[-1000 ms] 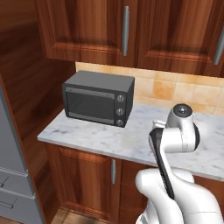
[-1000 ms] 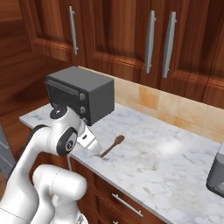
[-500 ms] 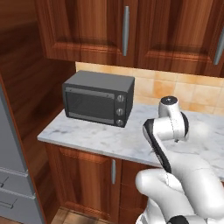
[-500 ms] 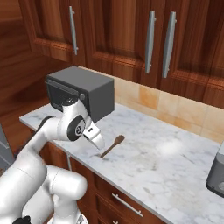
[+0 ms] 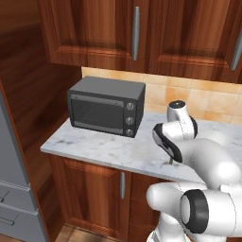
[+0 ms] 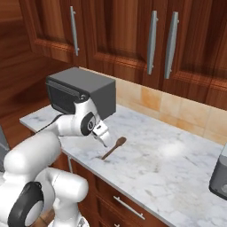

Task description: Take the fork and place it on the left side of the plate. Then take the spoon and place it on the right side of the plate. Make sure they're directly next to the plate.

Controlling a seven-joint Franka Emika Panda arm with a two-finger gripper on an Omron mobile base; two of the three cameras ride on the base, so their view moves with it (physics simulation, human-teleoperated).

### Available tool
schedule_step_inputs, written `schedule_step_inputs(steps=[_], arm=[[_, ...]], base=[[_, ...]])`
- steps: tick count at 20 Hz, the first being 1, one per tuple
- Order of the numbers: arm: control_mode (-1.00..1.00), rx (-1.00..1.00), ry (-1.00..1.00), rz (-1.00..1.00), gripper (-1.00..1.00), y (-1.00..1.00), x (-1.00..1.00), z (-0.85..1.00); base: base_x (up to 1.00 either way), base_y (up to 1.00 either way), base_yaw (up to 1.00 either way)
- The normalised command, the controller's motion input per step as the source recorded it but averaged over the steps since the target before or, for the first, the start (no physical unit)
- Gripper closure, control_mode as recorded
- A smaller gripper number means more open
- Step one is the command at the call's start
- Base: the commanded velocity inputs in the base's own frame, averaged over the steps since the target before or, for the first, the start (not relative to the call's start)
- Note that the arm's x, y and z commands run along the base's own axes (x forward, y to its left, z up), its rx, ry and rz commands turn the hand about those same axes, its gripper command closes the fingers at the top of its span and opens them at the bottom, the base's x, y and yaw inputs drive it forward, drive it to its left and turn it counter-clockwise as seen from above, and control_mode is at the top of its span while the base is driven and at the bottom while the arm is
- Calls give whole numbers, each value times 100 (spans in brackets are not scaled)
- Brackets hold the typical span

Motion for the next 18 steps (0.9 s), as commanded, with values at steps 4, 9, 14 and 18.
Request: schedule_step_inputs(steps=[4,9,14,18], arm=[[-100,0,-22,0,-100,-24,14,-58],[-100,0,-12,0,-100,-29,15,-36],[-100,0,0,3,-100,-9,29,-24],[-100,0,5,4,-100,0,40,-21]], base=[[0,0,0],[0,0,0],[0,0,0],[0,0,0]])
